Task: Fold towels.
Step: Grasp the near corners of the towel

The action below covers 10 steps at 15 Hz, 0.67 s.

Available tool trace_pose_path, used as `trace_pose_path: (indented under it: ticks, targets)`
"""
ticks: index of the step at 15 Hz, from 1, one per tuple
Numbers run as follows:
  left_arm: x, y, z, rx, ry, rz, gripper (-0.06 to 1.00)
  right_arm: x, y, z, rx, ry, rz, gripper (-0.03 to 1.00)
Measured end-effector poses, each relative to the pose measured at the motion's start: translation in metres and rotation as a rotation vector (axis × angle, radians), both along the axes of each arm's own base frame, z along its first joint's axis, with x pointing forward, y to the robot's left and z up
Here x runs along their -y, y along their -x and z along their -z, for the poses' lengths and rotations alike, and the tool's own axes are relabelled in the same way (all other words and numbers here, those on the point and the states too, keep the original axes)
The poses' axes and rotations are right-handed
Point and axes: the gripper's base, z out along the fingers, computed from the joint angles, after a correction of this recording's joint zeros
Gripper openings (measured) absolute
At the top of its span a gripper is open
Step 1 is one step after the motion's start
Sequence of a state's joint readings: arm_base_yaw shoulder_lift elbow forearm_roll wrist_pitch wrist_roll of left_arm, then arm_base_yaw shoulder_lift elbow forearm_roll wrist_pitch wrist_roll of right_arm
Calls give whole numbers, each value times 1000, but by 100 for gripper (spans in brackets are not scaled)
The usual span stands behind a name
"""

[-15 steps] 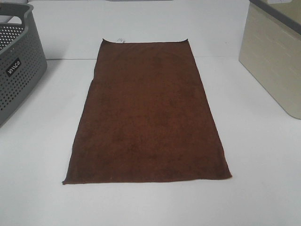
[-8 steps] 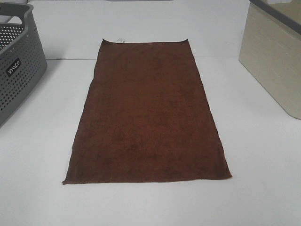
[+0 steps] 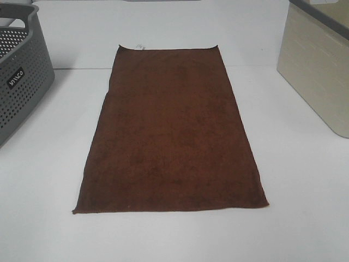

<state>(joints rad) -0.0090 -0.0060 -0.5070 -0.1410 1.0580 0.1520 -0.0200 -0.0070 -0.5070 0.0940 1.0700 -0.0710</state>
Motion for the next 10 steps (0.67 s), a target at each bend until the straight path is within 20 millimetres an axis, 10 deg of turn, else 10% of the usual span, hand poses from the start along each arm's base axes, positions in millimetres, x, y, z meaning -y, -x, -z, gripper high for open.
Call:
trace_pose_path:
  ticks: [10]
  targets:
    - [0,0,0,0,0,0,67,0,0,0,0,0,0,85]
